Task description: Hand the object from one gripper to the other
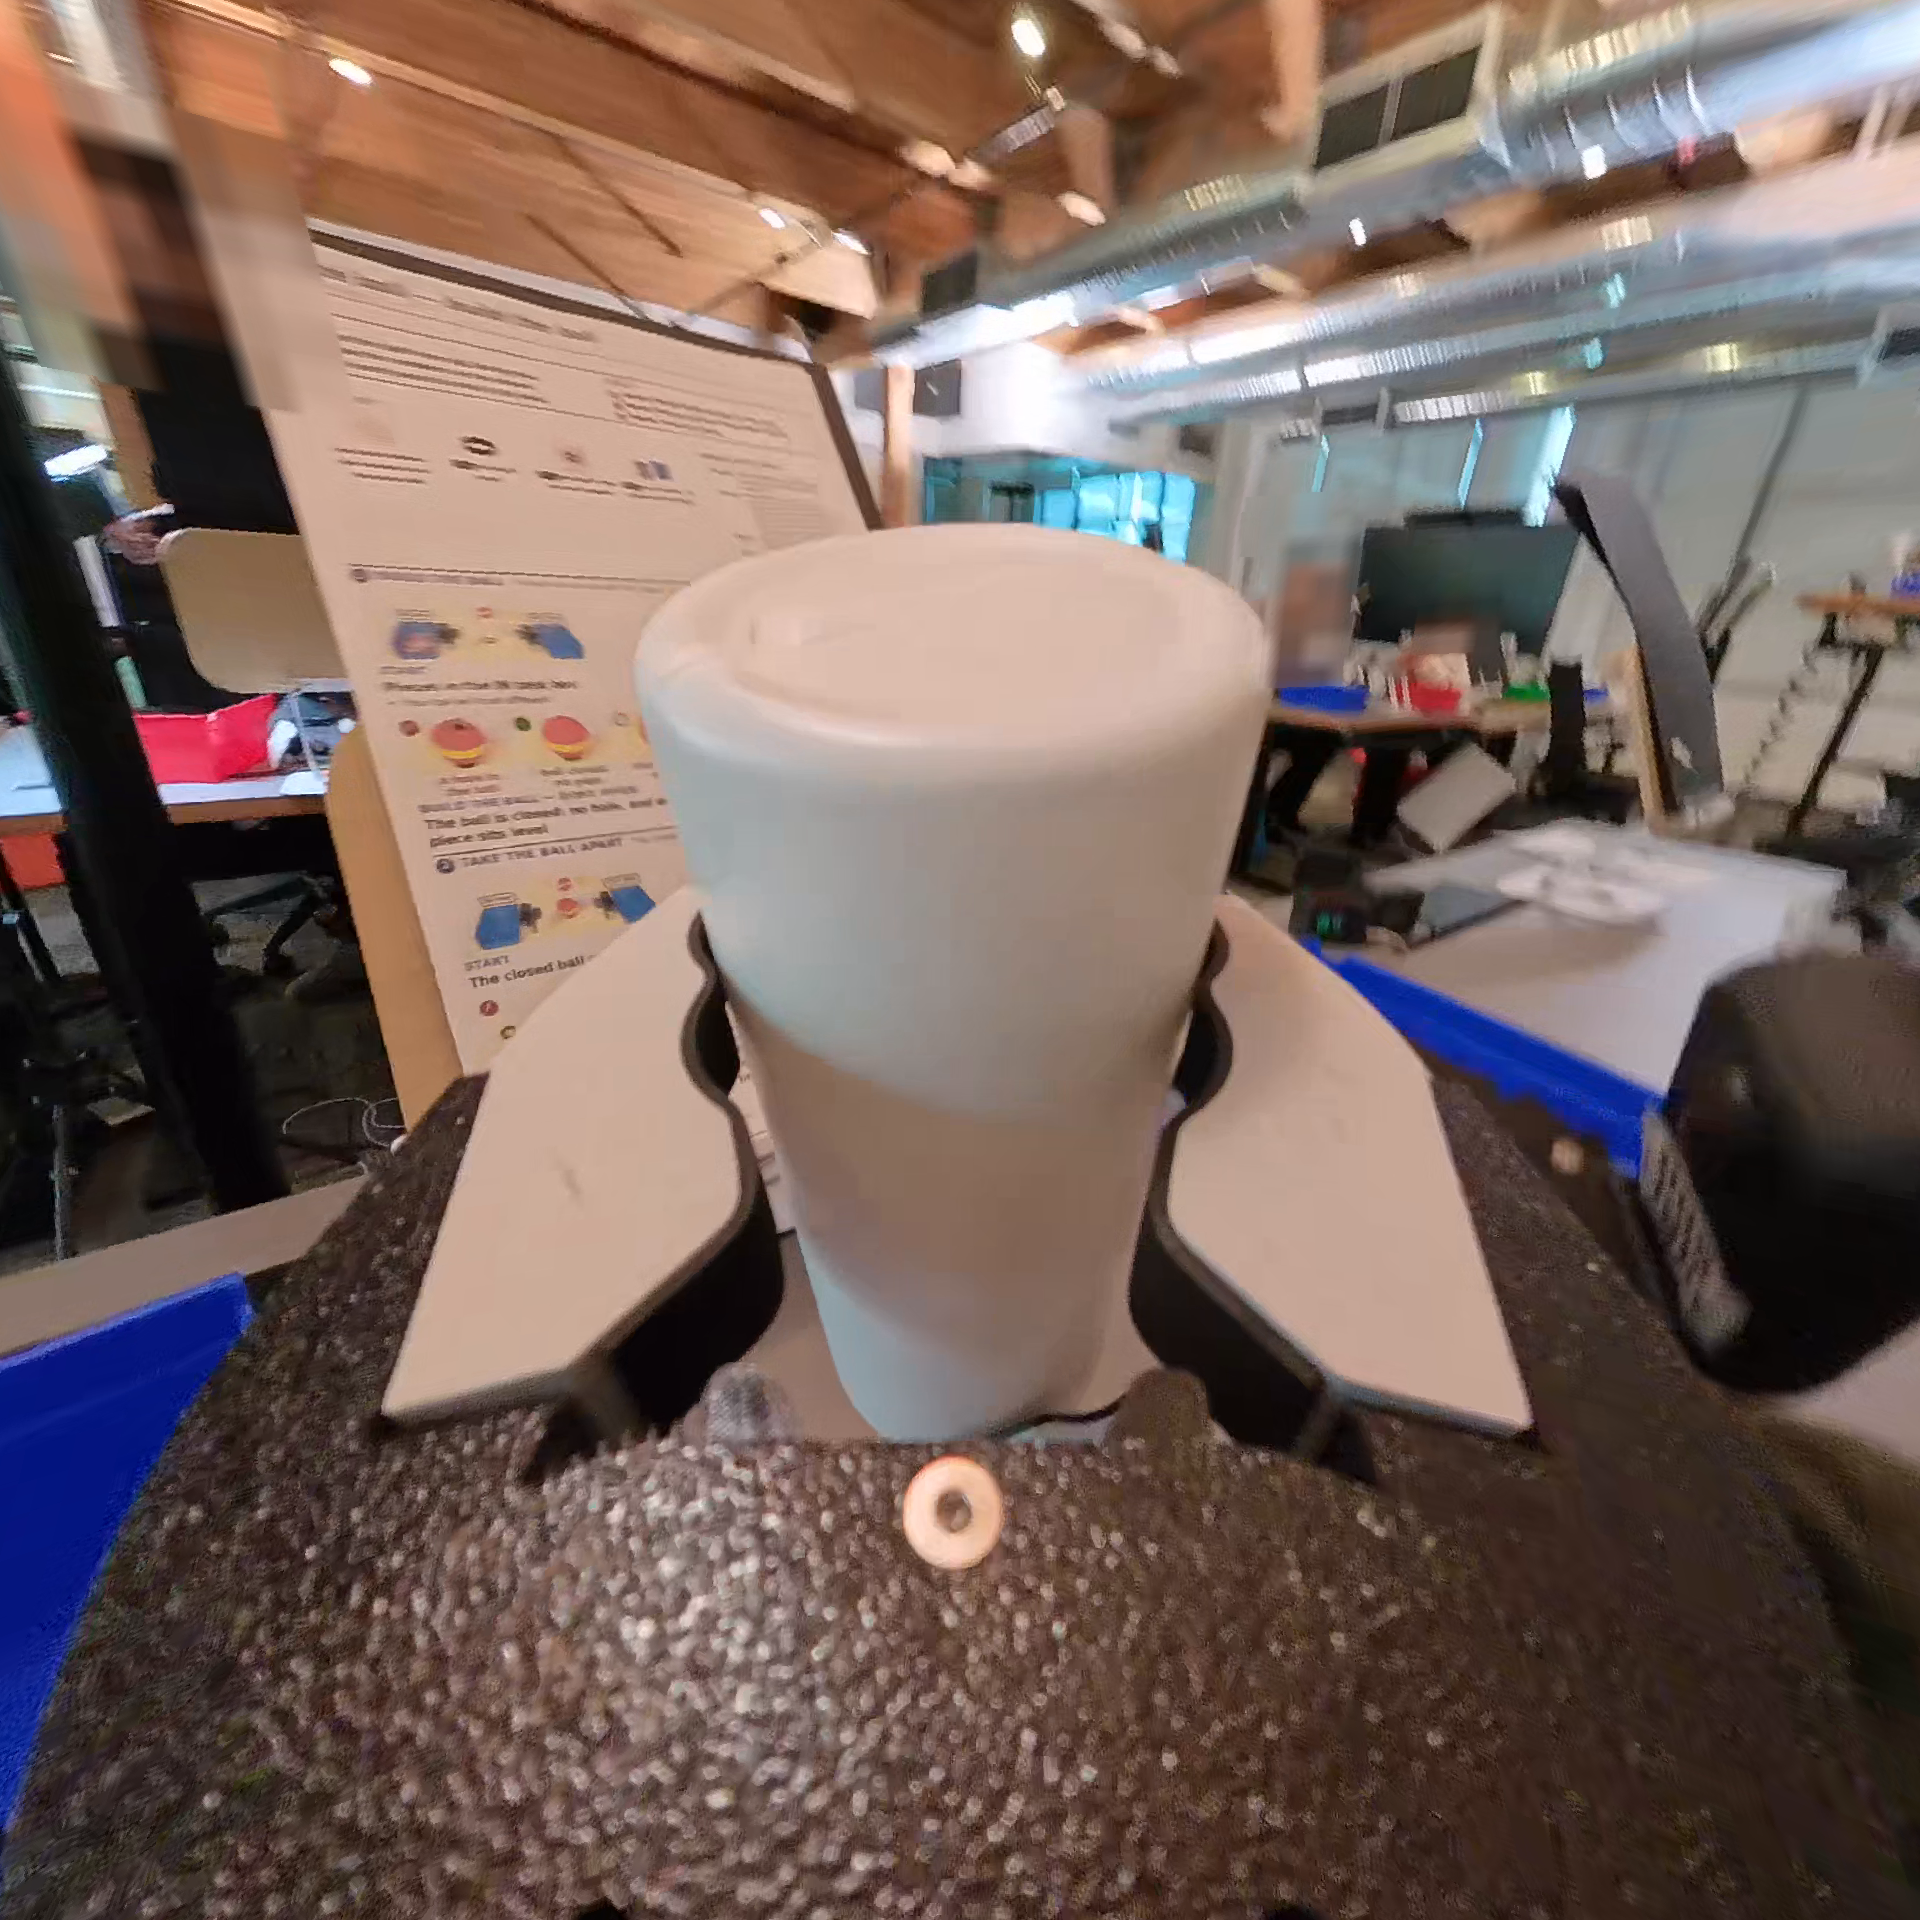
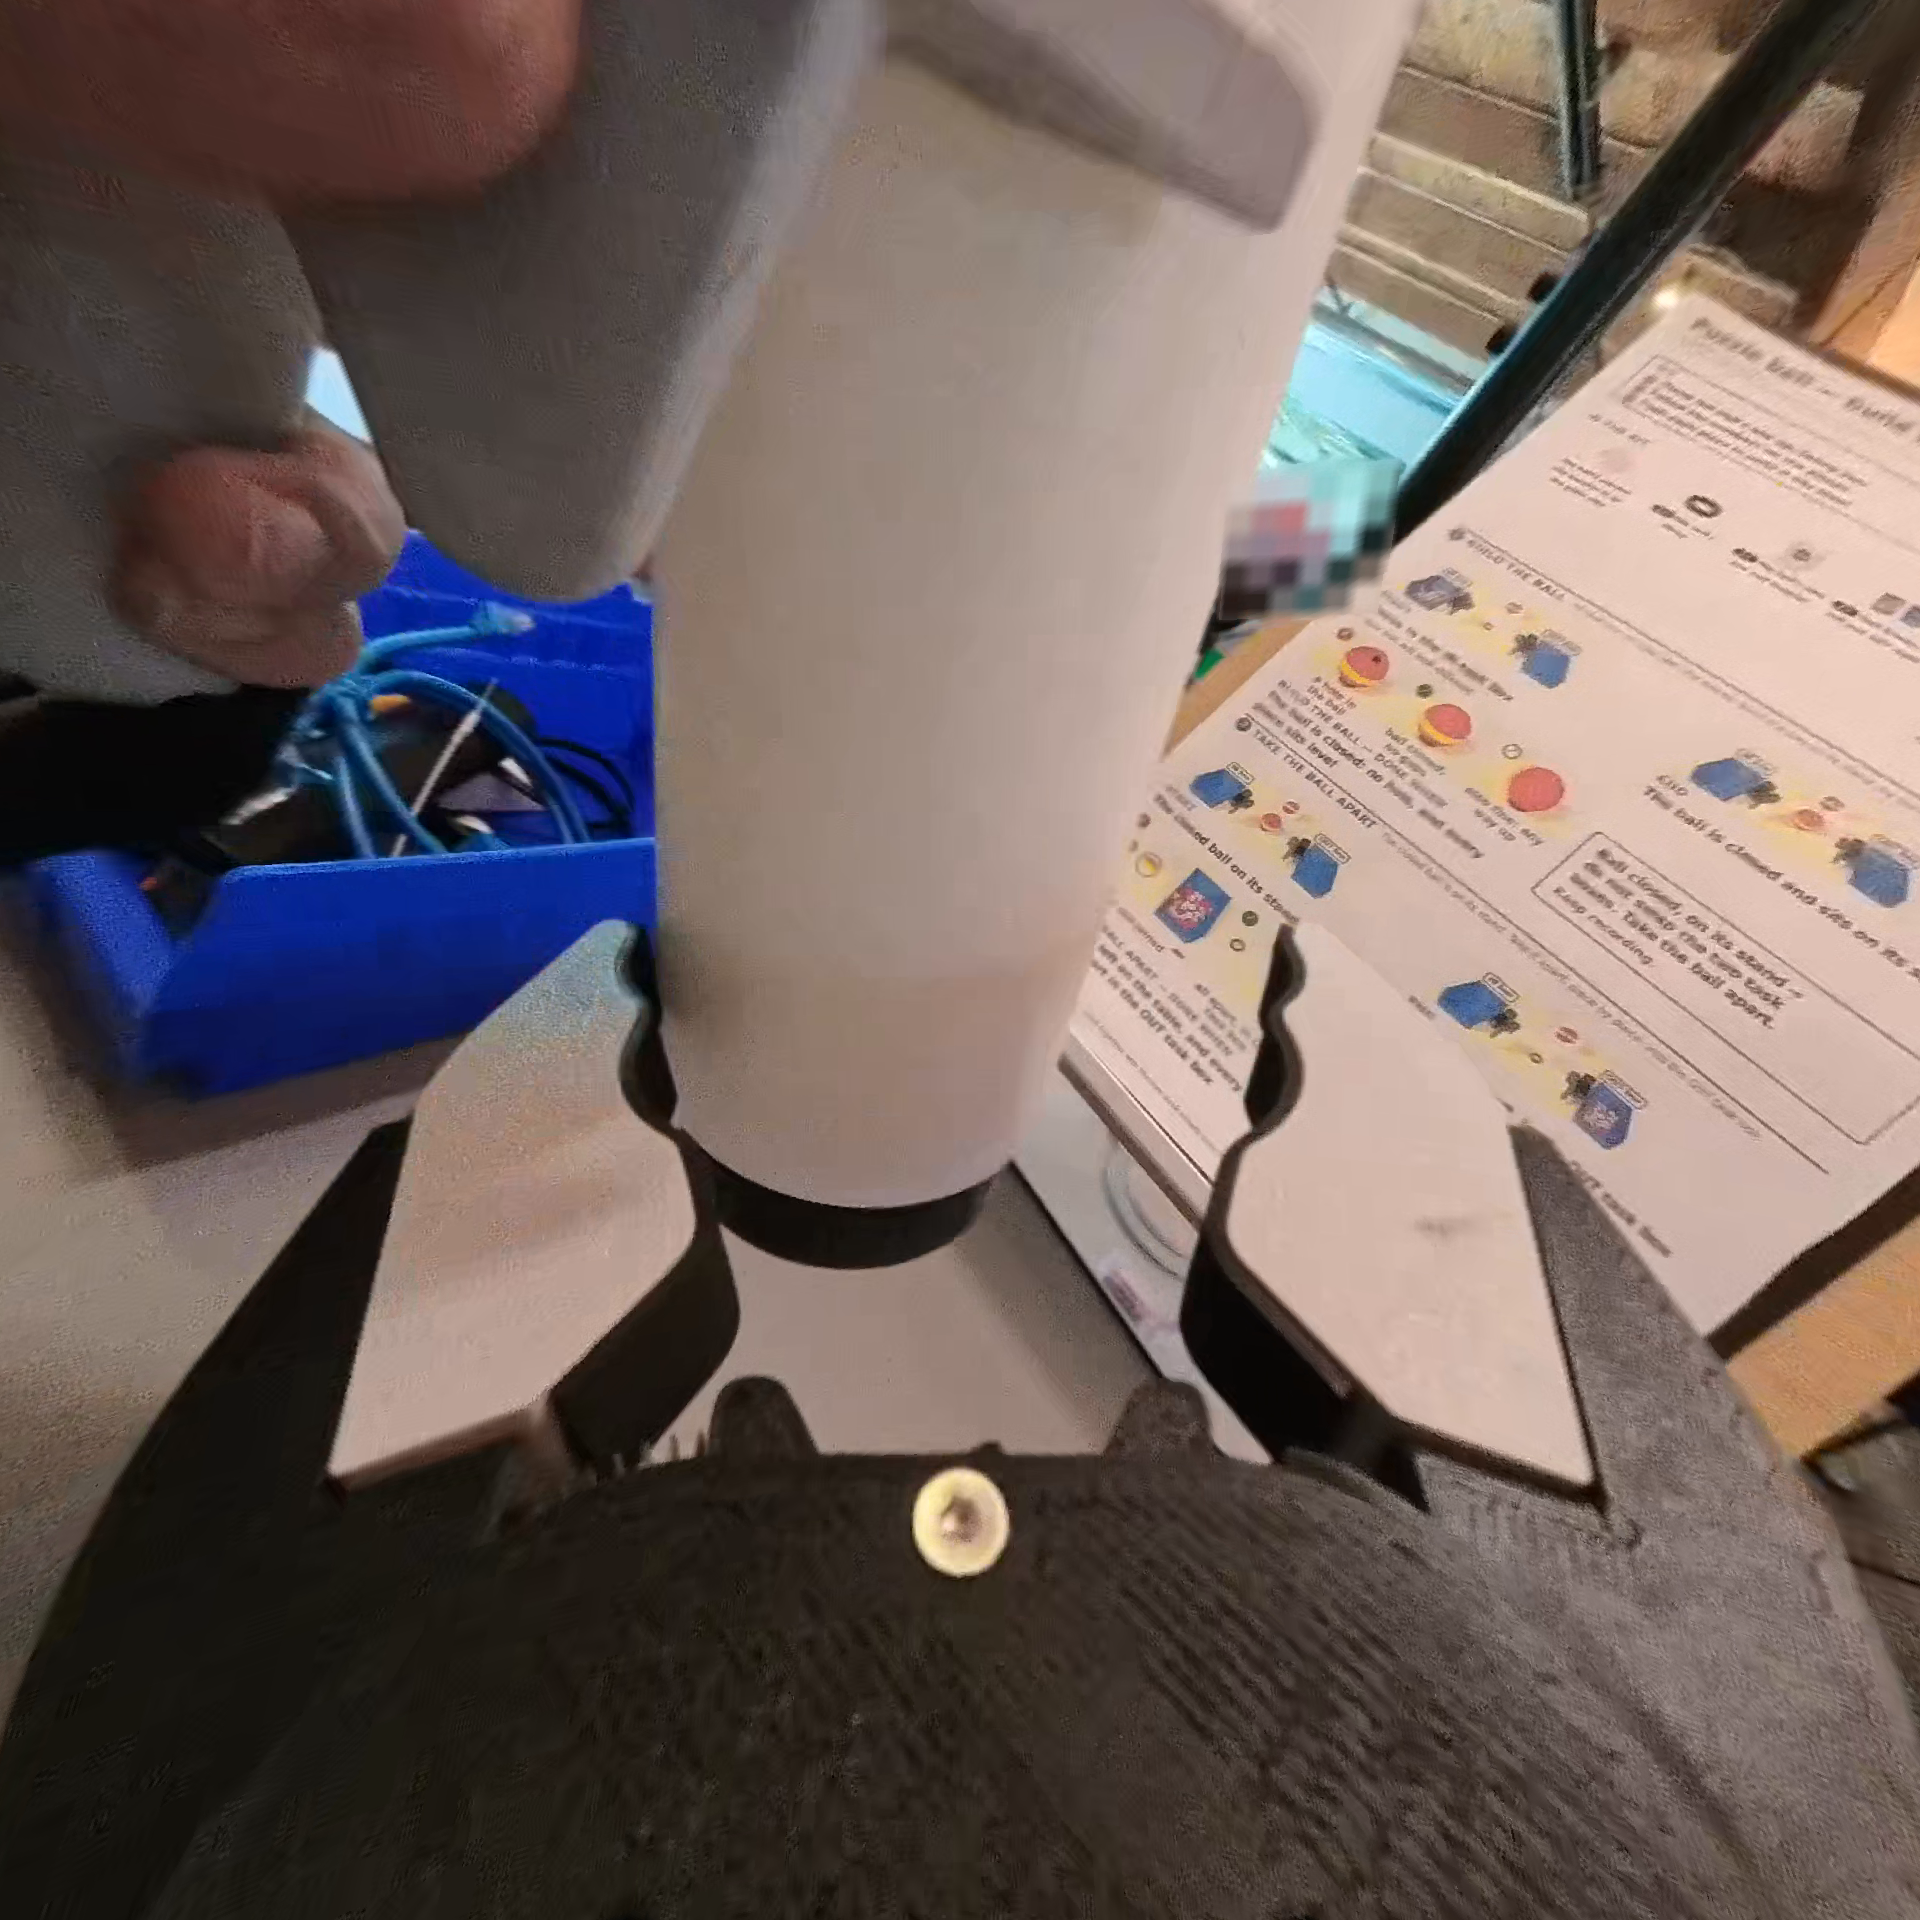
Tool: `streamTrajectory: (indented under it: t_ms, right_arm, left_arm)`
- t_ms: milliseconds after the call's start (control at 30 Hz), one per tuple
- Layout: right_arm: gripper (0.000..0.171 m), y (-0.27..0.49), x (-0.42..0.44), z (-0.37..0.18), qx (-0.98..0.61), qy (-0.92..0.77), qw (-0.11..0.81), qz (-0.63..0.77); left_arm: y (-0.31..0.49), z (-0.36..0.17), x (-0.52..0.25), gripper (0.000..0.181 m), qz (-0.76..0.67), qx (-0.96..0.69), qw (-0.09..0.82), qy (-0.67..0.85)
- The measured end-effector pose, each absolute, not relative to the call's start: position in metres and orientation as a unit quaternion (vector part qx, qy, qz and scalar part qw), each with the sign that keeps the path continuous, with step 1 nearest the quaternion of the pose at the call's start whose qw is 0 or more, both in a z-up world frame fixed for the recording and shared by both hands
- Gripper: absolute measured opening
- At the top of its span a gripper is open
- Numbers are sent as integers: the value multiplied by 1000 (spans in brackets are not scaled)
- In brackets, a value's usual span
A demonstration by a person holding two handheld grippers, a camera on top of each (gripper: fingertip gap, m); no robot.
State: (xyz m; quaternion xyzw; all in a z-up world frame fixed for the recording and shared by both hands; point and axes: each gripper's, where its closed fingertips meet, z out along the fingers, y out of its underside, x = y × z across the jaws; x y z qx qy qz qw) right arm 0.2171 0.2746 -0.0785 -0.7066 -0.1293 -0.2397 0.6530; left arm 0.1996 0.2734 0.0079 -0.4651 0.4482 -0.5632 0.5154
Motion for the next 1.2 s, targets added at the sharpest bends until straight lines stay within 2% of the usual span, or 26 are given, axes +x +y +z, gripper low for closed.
streamTrajectory:
  t_ms: [33, 167, 300, 367, 433, 500, 567, 667, 733, 900, 1000, 1200]
  right_arm:
    - [107, 278, 219, -81, -706, -124, 646, -263]
    - [97, 282, 223, -89, -695, -145, 615, -344]
    - [91, 278, 222, -88, -707, -151, 628, -287]
    - [90, 275, 213, -90, -722, -149, 648, -190]
    - [90, 270, 200, -85, -713, -144, 683, -67]
    - [91, 257, 176, -81, -694, -177, 694, 75]
    - [91, 237, 150, -85, -682, -238, 667, 183]
    - [91, 225, 139, -90, -678, -270, 651, 208]
    - [90, 223, 135, -85, -668, -269, 653, 237]
    - [87, 229, 149, -94, -693, -237, 652, 196]
    - [102, 233, 179, -92, -707, -196, 668, 122]
    - [99, 223, 218, -25, -632, -32, 769, 88]
  left_arm:
    - [275, 11, 198, 85, -577, -470, 516, 425]
    - [269, 11, 200, 85, -592, -467, 506, 418]
    - [267, 9, 199, 84, -599, -462, 478, 446]
    - [259, 10, 197, 81, -613, -421, 463, 482]
    - [250, 8, 195, 99, -625, -388, 440, 515]
    - [242, 2, 193, 102, -635, -364, 405, 548]
    - [237, -3, 190, 105, -662, -344, 361, 560]
    - [217, -14, 181, 103, -692, -310, 265, 596]
    - [204, -24, 175, 98, -684, -277, 240, 631]
    - [209, -32, 190, 91, -642, -305, 286, 643]
    - [234, -41, 205, 91, -545, -348, 394, 653]
    - [267, -41, 220, 90, -353, -368, 567, 647]
